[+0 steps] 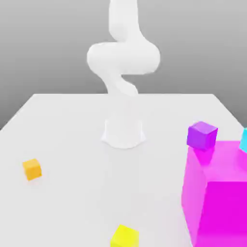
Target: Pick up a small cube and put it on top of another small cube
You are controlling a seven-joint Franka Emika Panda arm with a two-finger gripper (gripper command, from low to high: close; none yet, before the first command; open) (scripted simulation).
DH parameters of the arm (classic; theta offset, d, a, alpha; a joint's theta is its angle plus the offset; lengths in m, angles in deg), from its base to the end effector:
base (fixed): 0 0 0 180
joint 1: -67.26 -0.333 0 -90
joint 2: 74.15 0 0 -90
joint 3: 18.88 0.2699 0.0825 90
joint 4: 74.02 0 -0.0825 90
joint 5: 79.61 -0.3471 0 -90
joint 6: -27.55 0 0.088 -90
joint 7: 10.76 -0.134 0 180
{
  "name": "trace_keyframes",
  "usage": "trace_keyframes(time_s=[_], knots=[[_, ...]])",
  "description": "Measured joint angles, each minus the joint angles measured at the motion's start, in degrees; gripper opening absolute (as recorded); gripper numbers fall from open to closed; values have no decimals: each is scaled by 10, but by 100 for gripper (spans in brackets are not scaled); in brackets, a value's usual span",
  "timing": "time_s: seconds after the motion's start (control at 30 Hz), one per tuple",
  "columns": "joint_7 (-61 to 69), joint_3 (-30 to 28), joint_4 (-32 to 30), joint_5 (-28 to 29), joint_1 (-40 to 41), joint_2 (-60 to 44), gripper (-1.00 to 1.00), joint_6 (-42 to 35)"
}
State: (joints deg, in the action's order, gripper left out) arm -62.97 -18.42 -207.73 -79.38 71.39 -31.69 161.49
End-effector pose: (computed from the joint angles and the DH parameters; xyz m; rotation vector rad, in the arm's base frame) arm 0.3823 -0.0239 0.6239 -2.3713 1.2551 -0.9614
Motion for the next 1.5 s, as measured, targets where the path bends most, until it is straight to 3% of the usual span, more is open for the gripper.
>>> trace_keyframes(time_s=[0.5,0.9,1.1,1.33,1.37,1.5], knots=[[-389,11,-117,22,234,-204,0,131],[-692,-28,-209,34,375,-364,0,235],[-814,-57,-255,-2,439,-444,0,287],[-807,-24,-241,-52,465,-580,0,394],[-805,-20,-238,-54,469,-597,-100,408],[-805,-20,-238,-54,469,-597,-100,409]])
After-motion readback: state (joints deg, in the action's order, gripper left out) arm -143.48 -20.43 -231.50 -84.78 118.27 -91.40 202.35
